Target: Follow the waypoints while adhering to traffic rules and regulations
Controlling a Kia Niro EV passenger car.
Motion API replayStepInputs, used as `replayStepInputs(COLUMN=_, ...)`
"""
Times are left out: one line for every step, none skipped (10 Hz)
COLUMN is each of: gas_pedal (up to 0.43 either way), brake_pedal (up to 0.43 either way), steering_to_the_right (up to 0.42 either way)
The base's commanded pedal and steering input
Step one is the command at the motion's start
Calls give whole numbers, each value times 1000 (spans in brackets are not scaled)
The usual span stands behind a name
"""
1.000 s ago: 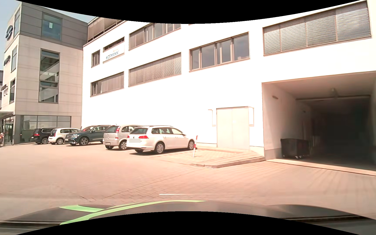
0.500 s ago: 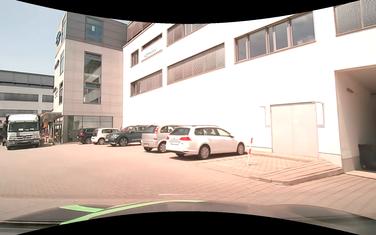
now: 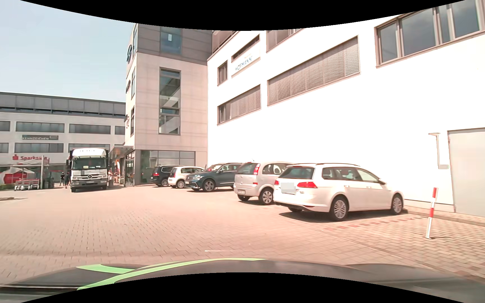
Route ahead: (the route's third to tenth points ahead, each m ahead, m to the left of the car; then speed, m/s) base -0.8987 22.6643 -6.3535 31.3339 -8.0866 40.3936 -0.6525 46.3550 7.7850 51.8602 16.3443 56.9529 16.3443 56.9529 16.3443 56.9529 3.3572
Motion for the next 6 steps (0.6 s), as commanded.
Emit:
replayStepInputs(gas_pedal=0, brake_pedal=0, steering_to_the_right=-448)
replayStepInputs(gas_pedal=28, brake_pedal=0, steering_to_the_right=-444)
replayStepInputs(gas_pedal=28, brake_pedal=0, steering_to_the_right=-442)
replayStepInputs(gas_pedal=28, brake_pedal=0, steering_to_the_right=-442)
replayStepInputs(gas_pedal=28, brake_pedal=0, steering_to_the_right=-442)
replayStepInputs(gas_pedal=39, brake_pedal=0, steering_to_the_right=-442)
